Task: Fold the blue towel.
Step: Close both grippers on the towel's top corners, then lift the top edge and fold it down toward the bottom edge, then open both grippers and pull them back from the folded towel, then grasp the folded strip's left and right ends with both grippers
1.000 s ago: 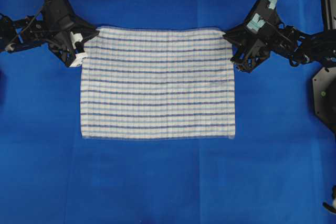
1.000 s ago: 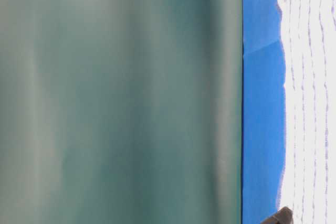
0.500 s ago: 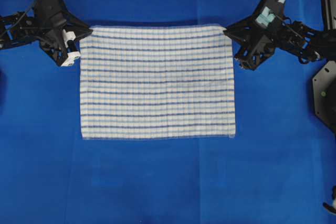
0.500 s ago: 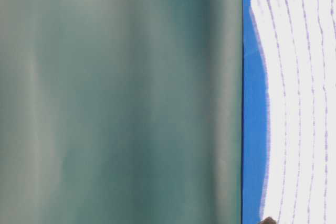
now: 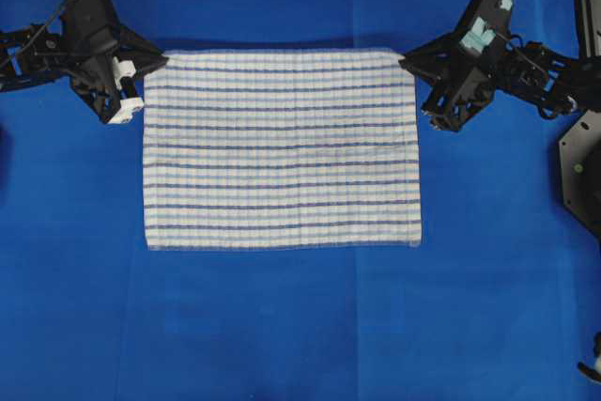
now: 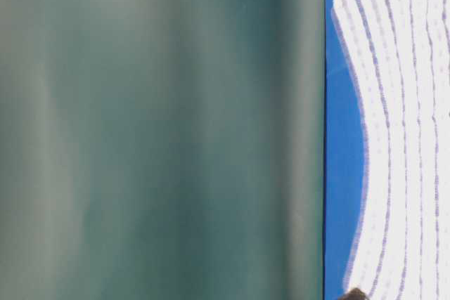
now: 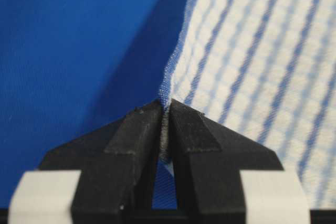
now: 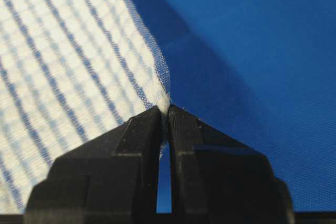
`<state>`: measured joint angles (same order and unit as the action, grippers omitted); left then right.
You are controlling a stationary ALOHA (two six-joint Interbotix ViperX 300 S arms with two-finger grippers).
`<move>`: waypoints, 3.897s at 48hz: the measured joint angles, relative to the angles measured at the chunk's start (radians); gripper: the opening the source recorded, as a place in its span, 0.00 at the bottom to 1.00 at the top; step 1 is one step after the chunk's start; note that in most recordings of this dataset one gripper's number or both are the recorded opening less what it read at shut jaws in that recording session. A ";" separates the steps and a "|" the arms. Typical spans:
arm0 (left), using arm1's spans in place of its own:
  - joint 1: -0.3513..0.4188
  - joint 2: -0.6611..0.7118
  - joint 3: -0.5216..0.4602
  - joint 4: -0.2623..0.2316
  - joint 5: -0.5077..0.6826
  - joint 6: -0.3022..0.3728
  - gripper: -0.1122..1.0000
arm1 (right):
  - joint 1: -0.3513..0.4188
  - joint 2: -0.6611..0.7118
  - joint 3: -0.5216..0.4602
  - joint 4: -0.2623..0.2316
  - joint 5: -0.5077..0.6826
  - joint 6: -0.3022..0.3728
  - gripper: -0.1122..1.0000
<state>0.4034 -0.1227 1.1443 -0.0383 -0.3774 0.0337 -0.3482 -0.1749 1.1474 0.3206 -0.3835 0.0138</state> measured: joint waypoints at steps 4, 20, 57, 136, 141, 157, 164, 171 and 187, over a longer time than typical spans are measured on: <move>-0.023 -0.026 0.000 0.000 0.000 -0.002 0.14 | 0.015 -0.028 0.009 0.000 0.015 0.000 0.16; -0.161 -0.161 0.008 0.000 0.083 -0.031 0.14 | 0.114 -0.141 0.026 0.031 0.080 0.002 0.16; -0.462 -0.321 0.054 -0.002 0.118 -0.153 0.14 | 0.359 -0.327 0.069 0.160 0.181 0.003 0.15; -0.580 -0.204 -0.015 -0.006 0.258 -0.221 0.72 | 0.611 -0.135 -0.003 0.342 0.193 -0.078 0.91; -0.535 -0.291 -0.025 -0.006 0.321 -0.215 0.72 | 0.568 -0.199 0.009 0.341 0.196 -0.121 0.91; -0.341 -0.377 -0.020 -0.003 0.353 -0.077 0.72 | 0.347 -0.258 0.031 0.341 0.229 -0.258 0.91; -0.278 -0.304 -0.014 -0.003 0.328 -0.028 0.71 | 0.291 -0.209 0.031 0.341 0.225 -0.284 0.90; -0.268 -0.193 -0.014 -0.003 0.255 -0.023 0.71 | 0.284 -0.123 0.031 0.341 0.199 -0.284 0.90; -0.299 0.041 -0.014 -0.003 0.138 -0.028 0.70 | 0.313 0.063 -0.011 0.353 0.156 -0.278 0.90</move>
<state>0.1043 -0.0813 1.1305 -0.0414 -0.2393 0.0061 -0.0353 -0.1120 1.1367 0.6734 -0.2270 -0.2638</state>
